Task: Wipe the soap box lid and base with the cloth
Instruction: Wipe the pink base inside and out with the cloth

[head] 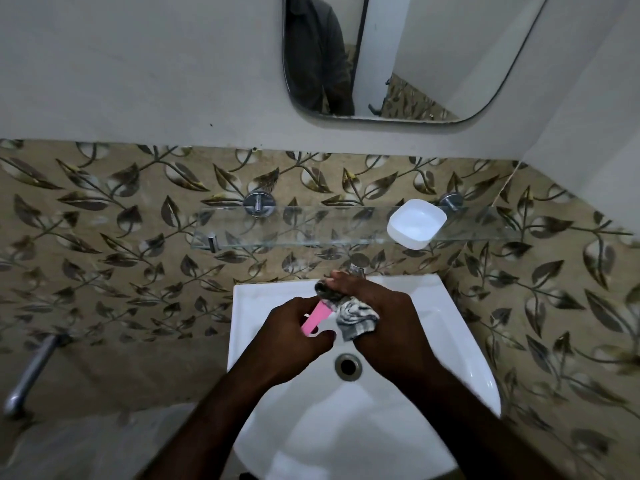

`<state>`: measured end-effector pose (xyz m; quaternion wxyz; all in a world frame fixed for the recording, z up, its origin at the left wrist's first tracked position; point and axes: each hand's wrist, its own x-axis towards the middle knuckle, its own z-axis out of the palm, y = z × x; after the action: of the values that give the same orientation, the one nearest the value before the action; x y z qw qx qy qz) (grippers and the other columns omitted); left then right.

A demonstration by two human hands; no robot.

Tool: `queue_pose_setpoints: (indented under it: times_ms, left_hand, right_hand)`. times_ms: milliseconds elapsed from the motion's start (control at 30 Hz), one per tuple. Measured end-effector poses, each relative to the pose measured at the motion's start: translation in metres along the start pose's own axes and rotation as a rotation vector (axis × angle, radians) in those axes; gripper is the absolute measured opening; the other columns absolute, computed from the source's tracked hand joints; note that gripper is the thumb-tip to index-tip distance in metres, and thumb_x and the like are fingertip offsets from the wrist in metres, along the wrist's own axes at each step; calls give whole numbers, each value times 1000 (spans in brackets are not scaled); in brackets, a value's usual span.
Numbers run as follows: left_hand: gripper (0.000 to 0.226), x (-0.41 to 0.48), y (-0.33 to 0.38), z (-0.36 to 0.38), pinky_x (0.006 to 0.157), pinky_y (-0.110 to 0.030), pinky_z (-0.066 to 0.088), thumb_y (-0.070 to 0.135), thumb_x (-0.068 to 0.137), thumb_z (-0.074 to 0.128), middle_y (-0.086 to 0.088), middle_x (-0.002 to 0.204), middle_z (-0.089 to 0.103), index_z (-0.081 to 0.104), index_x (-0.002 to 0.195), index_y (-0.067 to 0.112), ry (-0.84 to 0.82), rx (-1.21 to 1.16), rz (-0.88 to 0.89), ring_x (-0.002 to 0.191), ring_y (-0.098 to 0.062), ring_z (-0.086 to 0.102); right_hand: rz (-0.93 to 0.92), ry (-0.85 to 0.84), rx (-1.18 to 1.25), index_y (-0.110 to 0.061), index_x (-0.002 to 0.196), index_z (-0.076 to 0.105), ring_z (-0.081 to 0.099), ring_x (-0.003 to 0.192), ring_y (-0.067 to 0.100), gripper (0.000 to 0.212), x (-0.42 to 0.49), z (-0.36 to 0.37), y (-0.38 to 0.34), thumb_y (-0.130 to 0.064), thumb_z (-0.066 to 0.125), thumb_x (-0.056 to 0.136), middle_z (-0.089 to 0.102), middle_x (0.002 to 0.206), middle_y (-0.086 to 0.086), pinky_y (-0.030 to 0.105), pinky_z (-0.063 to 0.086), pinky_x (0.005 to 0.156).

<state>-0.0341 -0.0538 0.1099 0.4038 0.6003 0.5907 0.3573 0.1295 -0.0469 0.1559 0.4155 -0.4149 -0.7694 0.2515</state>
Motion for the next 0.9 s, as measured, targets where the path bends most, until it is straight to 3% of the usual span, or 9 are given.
queue_pose_setpoints:
  times_ms: [100,233,300,400,600,667,733,800,900]
  left_hand:
    - [29,-2,-1,3,51,-9,37,41,63,68,13,76,63,57,90,46,15,-26,16,56,4,56]
    - [33,0,-3,4,64,-24,47,32,70,75,11,88,68,62,100,34,5,-39,46,72,-4,62]
    - [36,0,-3,3,67,-25,51,34,68,76,15,93,69,63,100,44,12,-42,65,80,-6,65]
    - [34,-2,-1,5,56,-12,41,41,62,67,25,80,65,57,86,63,32,-29,88,66,2,60]
    - [37,5,-5,4,66,-37,53,32,66,77,-2,88,70,65,98,19,7,-19,37,73,-20,64]
    - [35,3,-4,3,56,-21,47,35,64,72,10,80,68,65,98,27,9,-37,41,62,-4,60]
    - [26,-2,-1,3,51,-9,38,35,64,69,20,71,65,62,88,41,4,-82,65,56,3,56]
    - [23,-6,2,3,56,-13,41,35,65,70,19,72,66,64,86,43,-4,-156,95,59,1,59]
    - [37,-7,6,1,66,-23,52,49,68,73,6,89,71,65,104,44,14,-259,185,77,-12,67]
  right_hand:
    - [129,57,129,-44,102,64,62,100,-12,64,4,-4,6,14,64,76,67,99,-32,12,46,89]
    - [-22,50,27,-26,115,66,51,111,-21,58,-3,3,-6,8,57,68,62,116,-19,4,37,97]
    - [-13,51,36,-37,112,62,51,112,-20,66,-5,3,-2,13,61,70,59,116,-29,4,37,97]
    - [144,92,140,-47,104,61,60,102,-15,72,-2,-3,6,19,59,75,66,102,-33,7,43,88]
    - [-158,28,-45,-10,112,69,44,118,-19,53,-7,7,2,16,68,66,63,121,-2,3,30,102]
    - [9,65,88,-25,106,69,52,109,-22,62,-2,3,3,25,65,70,68,114,-10,2,37,93]
    - [198,94,260,-40,102,69,66,100,-2,63,1,-3,5,17,66,77,73,103,-16,18,50,88]
    - [333,71,474,-38,98,75,71,87,18,50,1,-9,11,8,71,80,76,93,1,36,57,79]
    - [417,26,720,-24,111,73,68,79,22,37,1,-9,11,-1,69,81,73,89,13,33,56,67]
